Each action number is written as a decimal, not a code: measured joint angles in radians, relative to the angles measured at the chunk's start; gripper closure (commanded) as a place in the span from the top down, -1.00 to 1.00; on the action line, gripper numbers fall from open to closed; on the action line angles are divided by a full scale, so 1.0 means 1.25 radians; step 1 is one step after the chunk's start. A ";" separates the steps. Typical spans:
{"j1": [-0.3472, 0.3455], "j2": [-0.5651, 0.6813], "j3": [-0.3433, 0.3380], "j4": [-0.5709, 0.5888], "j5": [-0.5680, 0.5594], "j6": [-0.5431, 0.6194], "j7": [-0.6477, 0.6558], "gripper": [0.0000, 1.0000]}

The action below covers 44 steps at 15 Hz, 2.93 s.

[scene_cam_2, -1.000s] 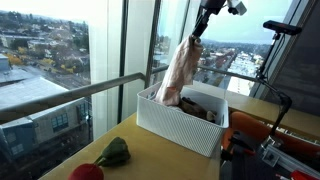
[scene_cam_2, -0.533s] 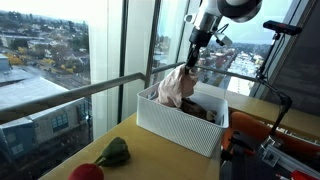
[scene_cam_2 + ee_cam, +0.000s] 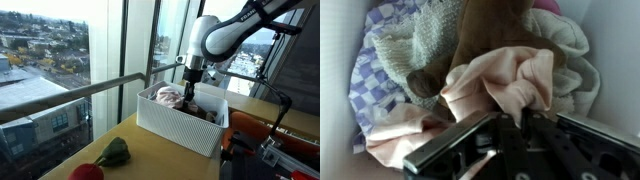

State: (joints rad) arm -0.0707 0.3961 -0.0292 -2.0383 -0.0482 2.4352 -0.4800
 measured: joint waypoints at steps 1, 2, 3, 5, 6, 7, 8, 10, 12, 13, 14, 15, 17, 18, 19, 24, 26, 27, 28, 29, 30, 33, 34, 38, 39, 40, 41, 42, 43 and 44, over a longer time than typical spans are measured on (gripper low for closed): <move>-0.005 0.014 0.004 0.004 0.000 0.000 0.000 -0.28; -0.008 0.023 0.007 0.008 0.000 0.000 0.000 -0.14; -0.011 0.031 0.009 0.013 0.000 0.000 0.000 -0.02; -0.018 0.038 0.013 0.022 0.000 -0.001 0.000 0.27; -0.020 0.039 0.015 0.025 0.000 -0.001 0.000 0.41; -0.023 0.039 0.017 0.028 0.000 -0.002 0.000 0.57; -0.025 0.039 0.018 0.030 0.000 -0.003 0.000 0.70; -0.027 0.038 0.020 0.038 0.000 -0.003 0.000 0.97; -0.027 0.031 0.024 0.047 0.000 -0.004 0.000 1.00; -0.027 0.022 0.028 0.052 0.000 -0.004 0.000 1.00; -0.025 0.010 0.034 0.057 -0.001 -0.007 0.000 1.00; -0.020 -0.005 0.041 0.063 -0.002 -0.011 0.001 1.00; -0.002 -0.036 0.057 0.074 -0.003 -0.021 0.005 1.00; 0.011 -0.049 0.065 0.079 -0.003 -0.027 0.009 1.00; 0.025 -0.060 0.073 0.084 -0.004 -0.034 0.013 1.00; 0.092 -0.063 0.119 0.086 -0.003 -0.036 0.028 1.00; 0.115 -0.044 0.140 0.089 -0.003 -0.034 0.033 1.00; 0.127 -0.031 0.150 0.094 -0.003 -0.034 0.035 1.00; 0.140 -0.017 0.160 0.102 -0.003 -0.033 0.036 1.00; 0.153 -0.001 0.168 0.110 -0.003 -0.033 0.037 1.00; 0.165 0.016 0.176 0.121 -0.004 -0.033 0.037 1.00; 0.200 0.072 0.193 0.157 -0.010 -0.033 0.037 1.00; 0.210 0.093 0.197 0.172 -0.014 -0.033 0.037 1.00; 0.237 0.178 0.202 0.241 -0.043 -0.034 0.032 1.00; 0.241 0.197 0.202 0.260 -0.053 -0.034 0.031 1.00; 0.245 0.214 0.202 0.279 -0.064 -0.035 0.031 1.00; 0.249 0.229 0.202 0.297 -0.072 -0.035 0.030 1.00; 0.252 0.243 0.202 0.315 -0.079 -0.036 0.028 1.00; 0.255 0.255 0.202 0.333 -0.085 -0.037 0.026 1.00; 0.257 0.266 0.203 0.349 -0.091 -0.037 0.024 1.00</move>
State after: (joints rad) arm 0.2505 0.7284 0.2240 -1.6016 -0.1615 2.3887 -0.4497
